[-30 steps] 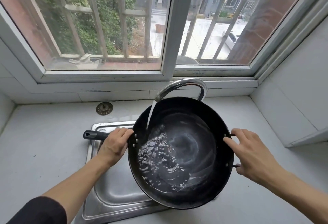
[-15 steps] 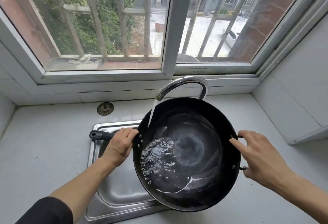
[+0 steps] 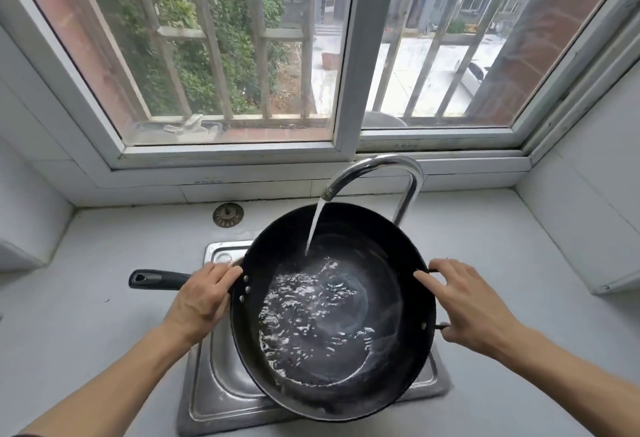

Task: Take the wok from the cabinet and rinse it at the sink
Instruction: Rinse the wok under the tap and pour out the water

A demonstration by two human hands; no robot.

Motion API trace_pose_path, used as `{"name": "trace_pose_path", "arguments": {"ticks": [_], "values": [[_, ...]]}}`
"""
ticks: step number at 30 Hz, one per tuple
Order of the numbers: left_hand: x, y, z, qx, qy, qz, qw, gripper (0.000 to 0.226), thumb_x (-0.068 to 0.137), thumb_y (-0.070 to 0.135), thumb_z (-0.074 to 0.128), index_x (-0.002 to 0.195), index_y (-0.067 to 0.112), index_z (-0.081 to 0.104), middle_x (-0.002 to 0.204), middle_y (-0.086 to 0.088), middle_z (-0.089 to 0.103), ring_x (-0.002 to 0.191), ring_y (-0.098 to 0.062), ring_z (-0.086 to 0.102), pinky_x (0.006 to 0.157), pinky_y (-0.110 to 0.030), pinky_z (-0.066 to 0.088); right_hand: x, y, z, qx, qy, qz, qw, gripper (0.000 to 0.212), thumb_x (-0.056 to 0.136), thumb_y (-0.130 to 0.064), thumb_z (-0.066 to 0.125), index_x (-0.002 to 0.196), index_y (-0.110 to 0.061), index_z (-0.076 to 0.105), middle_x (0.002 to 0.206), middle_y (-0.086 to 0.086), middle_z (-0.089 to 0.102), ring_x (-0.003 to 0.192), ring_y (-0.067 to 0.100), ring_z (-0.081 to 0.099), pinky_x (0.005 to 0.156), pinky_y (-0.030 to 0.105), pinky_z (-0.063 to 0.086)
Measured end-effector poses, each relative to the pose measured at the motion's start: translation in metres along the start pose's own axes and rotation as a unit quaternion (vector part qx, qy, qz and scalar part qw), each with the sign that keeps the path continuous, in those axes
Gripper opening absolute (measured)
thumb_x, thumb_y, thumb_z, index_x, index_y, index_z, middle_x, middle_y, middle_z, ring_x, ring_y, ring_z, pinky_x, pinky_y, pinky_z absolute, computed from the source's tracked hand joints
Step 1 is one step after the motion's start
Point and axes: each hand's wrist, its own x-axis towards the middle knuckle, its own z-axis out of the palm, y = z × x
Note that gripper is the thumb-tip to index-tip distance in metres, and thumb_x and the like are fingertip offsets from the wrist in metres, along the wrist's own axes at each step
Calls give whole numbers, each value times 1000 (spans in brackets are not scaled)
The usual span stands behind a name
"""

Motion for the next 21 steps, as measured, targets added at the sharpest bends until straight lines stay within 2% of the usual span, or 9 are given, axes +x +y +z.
{"name": "trace_pose_path", "arguments": {"ticks": [3,6,9,13,16,21], "values": [[-18,-13,-11,14,-1,-18,1000,44,76,5,52,119,11,56,103,-5,62,88,-27,55,75,-42,54,12,-13,4,10,6,-23,1000,93,31,-27,84,119,-19,59,114,7,55,99,28,59,87,33,52],[-32,-20,-25,38,4,-20,999,42,76,7,49,117,11,56,101,-4,61,84,-28,55,72,-42,54,24,-24,9,21,3,-42,999,96,33,-34,86,123,-19,57,118,8,55,105,28,57,89,34,51],[-45,-24,-37,49,6,-29,998,49,69,-2,63,115,12,56,97,-4,61,80,-29,55,68,-44,54,34,-34,14,29,1,-59,998,100,31,-36,86,124,-20,55,119,8,54,104,27,57,89,34,51],[-63,-29,-51,78,7,-34,996,41,75,8,43,114,15,56,97,-1,60,78,-28,54,66,-42,53,41,-46,21,53,-15,-69,996,98,34,-29,82,127,-21,52,120,6,52,104,27,56,88,33,52],[-73,-29,-60,94,13,-41,995,42,73,4,45,112,15,57,94,0,60,75,-27,53,63,-40,51,47,-52,30,61,-28,-78,995,96,40,-28,78,131,-23,48,126,6,49,110,28,53,91,33,49],[-84,-31,-72,114,30,-44,992,42,77,6,35,112,15,57,91,-1,60,72,-29,53,59,-41,50,56,-62,40,72,-39,-102,991,96,52,-27,76,142,-24,41,139,5,41,125,26,43,103,29,38]]}}
